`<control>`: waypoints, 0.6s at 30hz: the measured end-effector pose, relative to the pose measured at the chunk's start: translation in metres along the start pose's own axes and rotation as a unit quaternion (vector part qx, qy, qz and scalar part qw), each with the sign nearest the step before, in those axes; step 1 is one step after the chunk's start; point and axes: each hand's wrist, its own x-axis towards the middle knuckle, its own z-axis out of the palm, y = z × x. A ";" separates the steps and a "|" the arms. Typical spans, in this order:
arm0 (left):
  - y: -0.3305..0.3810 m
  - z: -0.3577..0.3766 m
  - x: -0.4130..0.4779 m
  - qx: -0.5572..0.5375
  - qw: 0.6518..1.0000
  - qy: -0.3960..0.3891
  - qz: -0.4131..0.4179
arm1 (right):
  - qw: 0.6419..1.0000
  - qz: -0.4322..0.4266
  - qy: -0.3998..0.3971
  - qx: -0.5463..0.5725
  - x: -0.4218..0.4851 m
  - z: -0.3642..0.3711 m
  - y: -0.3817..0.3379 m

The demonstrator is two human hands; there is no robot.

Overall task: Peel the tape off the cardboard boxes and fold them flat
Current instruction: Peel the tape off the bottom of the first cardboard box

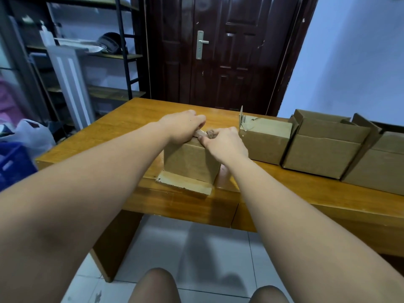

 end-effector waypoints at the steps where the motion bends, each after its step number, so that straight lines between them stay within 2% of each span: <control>1: 0.001 0.000 0.002 -0.010 1.000 0.017 -0.008 | 1.000 0.000 0.000 0.000 0.000 0.000 0.000; 2: 0.004 -0.003 0.003 -0.043 0.998 0.039 -0.022 | 1.000 0.002 0.001 0.003 0.000 0.001 -0.001; 4: 0.012 -0.012 0.006 -0.194 0.976 0.073 -0.068 | 1.000 0.012 -0.001 0.020 -0.001 0.001 -0.001; 6: 0.019 -0.025 0.008 -0.391 0.911 0.069 -0.109 | 0.998 0.025 -0.019 0.056 0.001 0.000 -0.001; 7: 0.023 -0.030 0.008 -0.454 0.882 0.057 -0.115 | 0.996 0.034 -0.030 0.082 0.003 -0.001 -0.001; 10: 0.033 -0.038 0.004 -0.491 0.864 0.030 -0.107 | 0.986 0.048 -0.046 0.150 0.006 -0.001 0.000; 12: 0.035 -0.037 0.004 -0.517 0.849 0.024 -0.112 | 0.987 0.040 -0.033 0.151 0.006 0.003 0.001; 14: 0.031 -0.034 0.007 -0.528 0.833 0.064 -0.152 | 0.990 0.034 -0.011 0.136 0.005 0.007 0.000; 16: 0.021 -0.025 0.011 -0.485 0.828 0.148 -0.239 | 0.993 0.031 0.012 0.113 0.005 0.010 0.000; 18: 0.013 -0.010 0.012 -0.448 0.824 0.178 -0.298 | 0.994 0.035 0.026 0.103 0.005 0.011 0.001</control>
